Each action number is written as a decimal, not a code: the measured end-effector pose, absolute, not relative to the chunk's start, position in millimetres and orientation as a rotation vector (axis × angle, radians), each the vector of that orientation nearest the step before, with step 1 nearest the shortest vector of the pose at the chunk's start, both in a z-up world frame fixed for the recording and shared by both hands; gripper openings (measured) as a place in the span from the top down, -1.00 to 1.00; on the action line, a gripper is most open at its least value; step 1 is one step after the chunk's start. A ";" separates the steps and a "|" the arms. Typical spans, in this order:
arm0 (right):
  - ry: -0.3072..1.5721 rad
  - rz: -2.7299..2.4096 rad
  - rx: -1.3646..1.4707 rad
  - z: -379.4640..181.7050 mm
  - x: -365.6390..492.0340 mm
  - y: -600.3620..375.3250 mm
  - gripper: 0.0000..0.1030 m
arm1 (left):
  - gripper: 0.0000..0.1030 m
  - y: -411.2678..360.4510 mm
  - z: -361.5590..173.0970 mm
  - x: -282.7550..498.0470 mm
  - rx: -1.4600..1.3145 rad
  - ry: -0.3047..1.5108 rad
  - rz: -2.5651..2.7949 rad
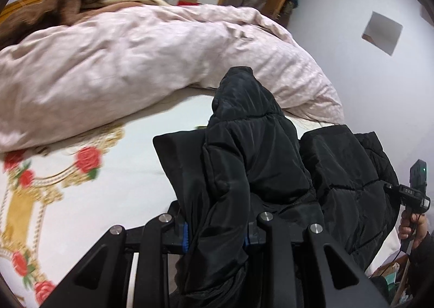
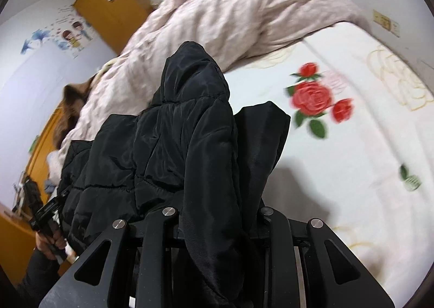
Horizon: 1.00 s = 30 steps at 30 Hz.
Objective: Fold large clothes
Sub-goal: 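Lower the folded end onto the jacket and open both tools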
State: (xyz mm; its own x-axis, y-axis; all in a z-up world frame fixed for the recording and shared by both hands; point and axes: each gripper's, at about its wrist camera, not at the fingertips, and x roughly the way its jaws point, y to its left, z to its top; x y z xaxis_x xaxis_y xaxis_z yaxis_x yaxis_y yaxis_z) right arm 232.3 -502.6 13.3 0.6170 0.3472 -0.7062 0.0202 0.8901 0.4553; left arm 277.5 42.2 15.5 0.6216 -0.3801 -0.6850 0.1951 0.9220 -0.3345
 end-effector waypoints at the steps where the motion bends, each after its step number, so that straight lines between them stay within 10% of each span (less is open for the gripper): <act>1: 0.895 0.174 0.447 11.0 237.2 -515.5 0.50 | 0.45 31.2 12.7 283.3 -0.234 0.843 -0.347; 9: 0.949 0.031 0.477 -34.1 267.7 -592.1 0.41 | 0.43 -50.3 -46.3 326.6 -0.207 0.927 -0.395; 15: 0.983 -0.024 0.539 -77.9 268.7 -610.6 -0.15 | 0.16 -35.5 -94.4 327.7 -0.275 1.007 -0.323; 30: 0.820 -0.072 0.364 8.6 244.0 -582.6 -0.24 | -0.23 -35.2 -17.6 321.6 -0.231 0.850 -0.284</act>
State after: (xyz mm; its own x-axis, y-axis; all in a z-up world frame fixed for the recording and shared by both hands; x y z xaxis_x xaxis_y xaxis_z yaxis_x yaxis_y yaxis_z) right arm 244.0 -582.6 8.6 0.6836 0.0769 -0.7258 0.2018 0.9357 0.2892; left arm 321.6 -35.2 -17.6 0.6262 -0.3368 -0.7032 0.1541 0.9376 -0.3118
